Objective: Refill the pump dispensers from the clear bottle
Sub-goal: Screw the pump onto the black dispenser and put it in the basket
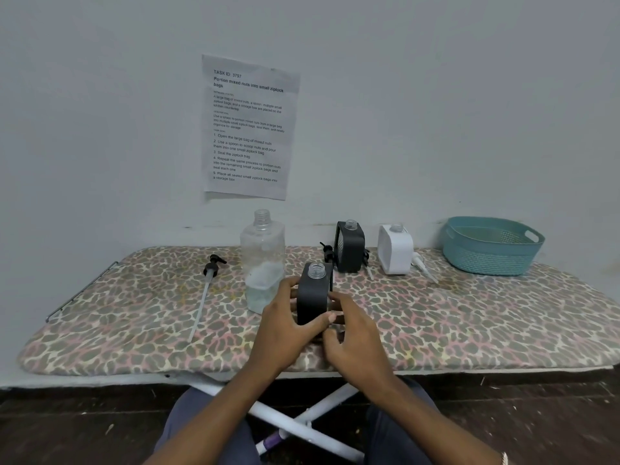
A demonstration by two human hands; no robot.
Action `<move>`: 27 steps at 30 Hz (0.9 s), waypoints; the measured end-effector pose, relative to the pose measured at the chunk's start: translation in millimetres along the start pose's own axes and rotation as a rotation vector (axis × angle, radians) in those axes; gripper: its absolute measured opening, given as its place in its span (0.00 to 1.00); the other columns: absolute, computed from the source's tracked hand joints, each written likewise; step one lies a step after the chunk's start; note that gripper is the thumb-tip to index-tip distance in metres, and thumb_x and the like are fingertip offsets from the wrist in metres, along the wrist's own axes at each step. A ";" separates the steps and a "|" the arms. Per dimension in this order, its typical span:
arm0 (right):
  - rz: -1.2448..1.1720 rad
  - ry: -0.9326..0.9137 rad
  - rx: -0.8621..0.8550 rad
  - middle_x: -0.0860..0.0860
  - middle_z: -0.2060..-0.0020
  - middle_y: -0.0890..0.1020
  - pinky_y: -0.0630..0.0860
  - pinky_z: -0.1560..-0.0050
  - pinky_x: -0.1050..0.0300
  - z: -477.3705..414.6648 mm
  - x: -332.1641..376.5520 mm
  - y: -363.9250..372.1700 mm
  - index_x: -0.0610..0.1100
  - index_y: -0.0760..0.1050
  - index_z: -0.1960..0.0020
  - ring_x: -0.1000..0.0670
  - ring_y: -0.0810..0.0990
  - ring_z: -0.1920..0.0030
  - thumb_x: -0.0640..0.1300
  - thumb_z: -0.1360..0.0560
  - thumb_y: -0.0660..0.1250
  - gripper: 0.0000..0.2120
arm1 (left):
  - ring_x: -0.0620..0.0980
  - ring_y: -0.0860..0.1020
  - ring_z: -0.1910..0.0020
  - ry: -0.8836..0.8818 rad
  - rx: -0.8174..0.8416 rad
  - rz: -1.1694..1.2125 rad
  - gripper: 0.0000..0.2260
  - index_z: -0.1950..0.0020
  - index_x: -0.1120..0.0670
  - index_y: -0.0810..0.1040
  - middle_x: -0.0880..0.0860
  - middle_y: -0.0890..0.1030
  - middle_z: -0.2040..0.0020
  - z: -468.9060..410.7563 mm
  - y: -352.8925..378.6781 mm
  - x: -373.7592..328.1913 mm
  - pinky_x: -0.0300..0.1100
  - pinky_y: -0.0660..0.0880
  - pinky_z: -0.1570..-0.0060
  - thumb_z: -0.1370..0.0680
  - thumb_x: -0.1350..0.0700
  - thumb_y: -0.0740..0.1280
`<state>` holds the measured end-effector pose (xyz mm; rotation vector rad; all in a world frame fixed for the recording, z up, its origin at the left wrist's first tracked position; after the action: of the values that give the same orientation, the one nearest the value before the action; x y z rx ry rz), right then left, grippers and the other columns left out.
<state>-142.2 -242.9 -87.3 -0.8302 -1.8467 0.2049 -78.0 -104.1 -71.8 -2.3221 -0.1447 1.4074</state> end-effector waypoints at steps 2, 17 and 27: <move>0.009 0.011 0.011 0.55 0.40 0.81 0.81 0.42 0.55 -1.8 -2.9 -0.3 0.51 0.71 0.27 0.59 0.80 0.42 0.40 0.24 0.62 0.25 | 0.35 0.82 0.49 0.015 0.006 -0.023 0.28 0.34 0.43 0.70 0.41 0.84 0.47 0.5 -0.1 -1.4 0.30 0.77 0.52 0.28 0.48 0.81; 0.287 -0.119 -0.180 0.48 0.56 0.84 0.76 0.55 0.54 -94.1 35.4 -55.1 0.40 0.82 0.47 0.49 0.80 0.57 0.37 0.21 0.64 0.08 | 0.44 0.80 0.56 0.001 0.030 -0.028 0.23 0.36 0.44 0.67 0.45 0.81 0.52 -2.7 -3.7 7.3 0.46 0.79 0.60 0.26 0.56 0.74; 0.955 -0.081 0.395 0.45 0.64 0.69 0.66 0.68 0.53 -229.8 22.1 35.0 0.41 0.63 0.63 0.46 0.68 0.69 0.32 0.24 0.66 0.15 | 0.40 0.81 0.54 0.043 -0.001 -0.034 0.23 0.34 0.45 0.66 0.43 0.81 0.49 -6.0 -0.8 13.2 0.40 0.79 0.59 0.24 0.50 0.75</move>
<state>69.0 -256.4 11.5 -1.3618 -1.2754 1.1690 -66.4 -101.2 -80.0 -2.3385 -0.1714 1.3400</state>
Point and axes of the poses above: each hand's wrist, its own z-axis away from the middle knuckle, its own y-axis out of the palm, x = y × z, the point moved 9 cm from there along -z, towards the middle knuckle
